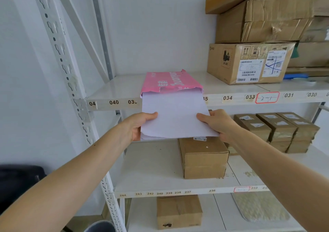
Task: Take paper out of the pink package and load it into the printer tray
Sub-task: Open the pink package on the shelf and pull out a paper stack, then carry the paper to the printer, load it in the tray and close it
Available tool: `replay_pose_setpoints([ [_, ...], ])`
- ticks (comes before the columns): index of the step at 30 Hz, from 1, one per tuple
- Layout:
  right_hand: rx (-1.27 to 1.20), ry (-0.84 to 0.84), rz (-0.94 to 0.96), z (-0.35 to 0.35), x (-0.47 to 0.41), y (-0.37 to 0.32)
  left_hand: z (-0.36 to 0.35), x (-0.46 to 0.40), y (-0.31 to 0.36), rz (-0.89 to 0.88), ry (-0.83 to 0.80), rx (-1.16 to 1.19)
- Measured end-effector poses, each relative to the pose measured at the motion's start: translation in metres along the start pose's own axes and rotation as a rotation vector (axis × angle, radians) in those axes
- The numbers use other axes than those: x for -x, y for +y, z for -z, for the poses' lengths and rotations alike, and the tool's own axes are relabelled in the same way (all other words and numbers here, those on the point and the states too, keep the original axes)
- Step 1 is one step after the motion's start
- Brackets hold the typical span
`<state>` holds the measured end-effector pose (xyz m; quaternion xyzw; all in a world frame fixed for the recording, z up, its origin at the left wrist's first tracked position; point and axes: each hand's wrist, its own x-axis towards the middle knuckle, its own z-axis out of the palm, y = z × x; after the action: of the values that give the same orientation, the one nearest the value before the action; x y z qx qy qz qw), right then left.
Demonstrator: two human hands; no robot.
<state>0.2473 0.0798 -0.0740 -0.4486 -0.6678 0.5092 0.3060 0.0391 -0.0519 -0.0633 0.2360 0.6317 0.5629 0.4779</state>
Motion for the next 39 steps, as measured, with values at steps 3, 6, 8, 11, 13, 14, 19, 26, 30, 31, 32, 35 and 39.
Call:
replay_pose_setpoints([
  [3, 0.074, 0.026, 0.027, 0.004, 0.005, 0.006, -0.01, 0.008, -0.007, 0.019, 0.023, 0.022],
  [6, 0.133, 0.016, 0.038, 0.009, 0.01, 0.014, -0.015, 0.011, -0.018, 0.051, 0.029, 0.059],
  [8, 0.162, 0.02, 0.041, 0.011, 0.014, 0.021, -0.022, 0.015, -0.029, 0.055, 0.074, 0.079],
  [11, 0.183, 0.034, 0.049, 0.011, 0.02, 0.034, -0.035, 0.018, -0.052, 0.026, 0.137, 0.098],
  [13, 0.177, 0.026, 0.054, 0.01, 0.026, 0.044, -0.044, 0.021, -0.067, -0.001, 0.183, 0.107],
  [14, 0.174, 0.024, 0.053, 0.01, 0.03, 0.05, -0.048, 0.023, -0.075, -0.013, 0.201, 0.112],
  [19, 0.262, 0.065, 0.06, 0.015, 0.055, 0.078, -0.076, 0.037, -0.113, -0.047, 0.283, 0.081],
  [26, 0.373, 0.138, 0.161, 0.042, 0.088, 0.101, -0.127, 0.056, -0.148, -0.155, 0.381, 0.068],
  [30, 0.39, 0.206, 0.191, 0.07, 0.101, 0.112, -0.159, 0.061, -0.157, -0.176, 0.352, 0.06],
  [31, 0.382, 0.232, 0.2, 0.079, 0.104, 0.116, -0.166, 0.061, -0.158, -0.187, 0.335, 0.051],
  [32, 0.37, 0.26, 0.214, 0.088, 0.107, 0.119, -0.175, 0.061, -0.158, -0.204, 0.315, 0.045],
  [35, 0.345, 0.323, 0.226, 0.117, 0.116, 0.127, -0.203, 0.059, -0.158, -0.26, 0.27, 0.02],
  [39, 0.328, 0.4, 0.185, 0.158, 0.122, 0.141, -0.248, 0.055, -0.158, -0.336, 0.192, -0.02],
])
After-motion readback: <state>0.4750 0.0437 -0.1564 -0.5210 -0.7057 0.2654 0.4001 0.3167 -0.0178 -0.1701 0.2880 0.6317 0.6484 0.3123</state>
